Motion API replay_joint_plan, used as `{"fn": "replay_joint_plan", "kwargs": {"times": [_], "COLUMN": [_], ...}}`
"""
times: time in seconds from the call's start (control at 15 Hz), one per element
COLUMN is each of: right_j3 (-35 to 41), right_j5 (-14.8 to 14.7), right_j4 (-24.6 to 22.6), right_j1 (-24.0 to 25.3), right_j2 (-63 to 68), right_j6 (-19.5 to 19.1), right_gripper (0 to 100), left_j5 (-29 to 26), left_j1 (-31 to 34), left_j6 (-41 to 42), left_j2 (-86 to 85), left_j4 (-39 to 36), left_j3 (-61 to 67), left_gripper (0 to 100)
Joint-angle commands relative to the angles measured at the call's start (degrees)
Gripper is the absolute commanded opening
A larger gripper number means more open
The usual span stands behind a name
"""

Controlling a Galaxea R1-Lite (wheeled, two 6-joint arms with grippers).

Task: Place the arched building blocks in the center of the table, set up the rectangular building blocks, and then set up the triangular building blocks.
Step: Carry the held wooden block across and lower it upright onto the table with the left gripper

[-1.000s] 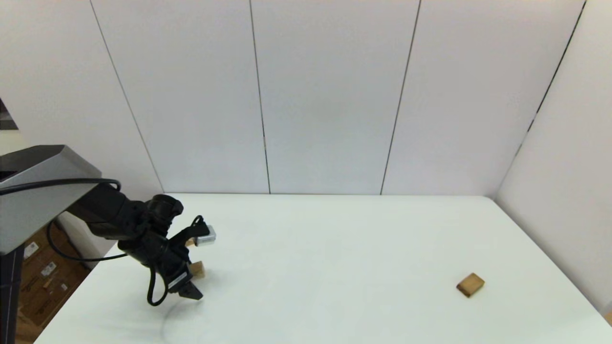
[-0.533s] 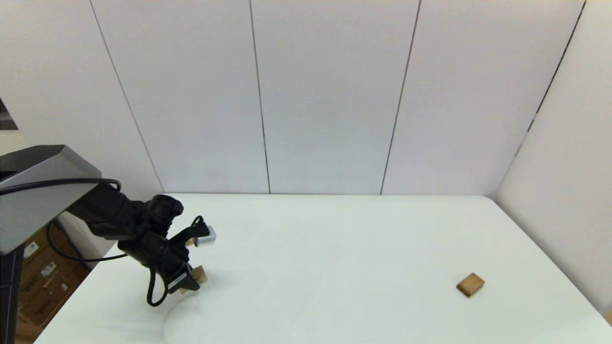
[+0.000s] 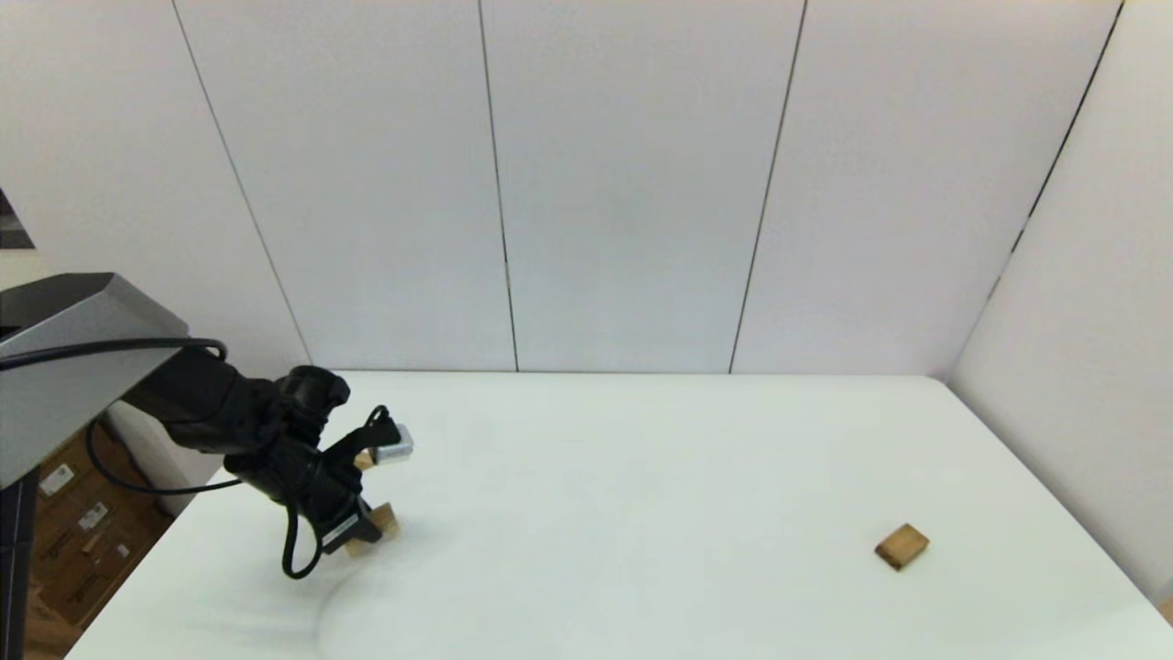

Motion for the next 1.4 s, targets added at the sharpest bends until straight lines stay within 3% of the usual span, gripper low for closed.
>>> {"fn": "replay_joint_plan", "kwargs": {"times": [0.07, 0.33, 0.67, 0.87, 1.4], "right_j3": [0.0, 0.0, 0.0, 0.0, 0.0], "right_j5": [0.0, 0.0, 0.1, 0.0, 0.0], "right_j4": [0.0, 0.0, 0.0, 0.0, 0.0], "right_j1": [0.0, 0.0, 0.0, 0.0, 0.0], "right_j2": [0.1, 0.1, 0.1, 0.0, 0.0], "right_j6": [0.0, 0.0, 0.0, 0.0, 0.0], "right_gripper": [100, 100, 100, 100, 100], "left_j5": [0.2, 0.4, 0.3, 0.3, 0.3], "left_j1": [-7.6, -19.1, -28.2, -31.1, -32.6], "left_j6": [0.2, -0.3, -0.5, -0.4, 1.6], "left_j2": [-1.9, 3.4, 10.9, 10.0, 9.2], "left_j4": [0.1, 0.3, 3.2, 10.6, 12.4], "left_j3": [-6.1, -13.8, -22.3, -25.3, -24.5], "left_gripper": [0, 0, 0, 0, 0]}}
